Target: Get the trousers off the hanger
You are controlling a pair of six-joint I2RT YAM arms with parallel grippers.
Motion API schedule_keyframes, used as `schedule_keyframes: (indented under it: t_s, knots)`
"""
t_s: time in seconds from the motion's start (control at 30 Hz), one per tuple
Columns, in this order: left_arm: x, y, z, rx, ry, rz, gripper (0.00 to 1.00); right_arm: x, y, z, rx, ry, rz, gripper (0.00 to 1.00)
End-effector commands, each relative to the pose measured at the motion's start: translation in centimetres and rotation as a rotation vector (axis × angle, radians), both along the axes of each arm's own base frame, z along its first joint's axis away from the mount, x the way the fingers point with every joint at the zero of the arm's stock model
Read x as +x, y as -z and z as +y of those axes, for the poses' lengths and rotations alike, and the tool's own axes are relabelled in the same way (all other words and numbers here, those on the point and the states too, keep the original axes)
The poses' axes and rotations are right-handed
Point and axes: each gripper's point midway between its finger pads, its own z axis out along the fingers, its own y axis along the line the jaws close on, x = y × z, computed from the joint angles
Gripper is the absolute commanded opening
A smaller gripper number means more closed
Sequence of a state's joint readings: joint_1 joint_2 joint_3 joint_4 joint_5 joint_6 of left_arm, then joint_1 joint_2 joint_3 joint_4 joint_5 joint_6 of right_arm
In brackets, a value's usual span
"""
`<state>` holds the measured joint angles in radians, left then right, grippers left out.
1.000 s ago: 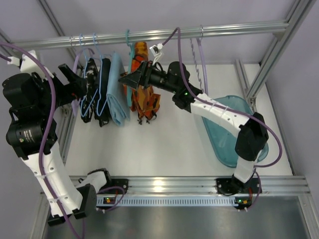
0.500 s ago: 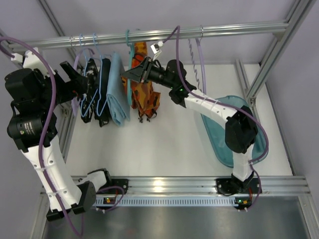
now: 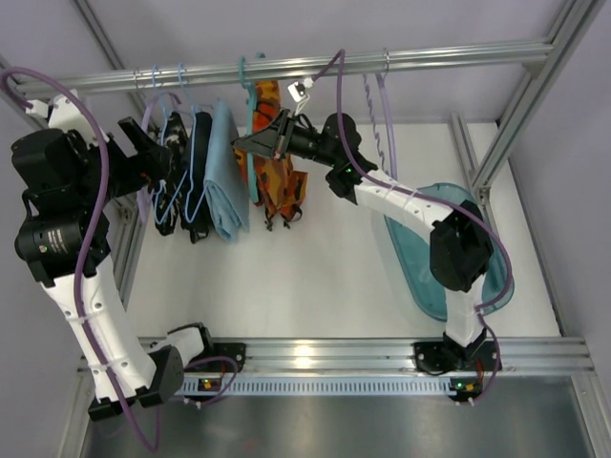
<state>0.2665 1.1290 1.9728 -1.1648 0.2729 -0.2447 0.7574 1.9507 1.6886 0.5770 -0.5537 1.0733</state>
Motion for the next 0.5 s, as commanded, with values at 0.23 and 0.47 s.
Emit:
schedule_keyframes:
  t_s: [0.23, 0.47]
  knots:
    - [1.0, -1.0, -0.1, 0.017, 0.03, -0.049, 0.99, -2.0, -8.6, -3.3, 0.148, -0.001, -0.695, 0.0]
    - [1.2, -1.0, -0.2, 0.019, 0.042, -0.046, 0.98, -0.9, -7.3, -2.7, 0.087, 0.063, -0.945, 0.0]
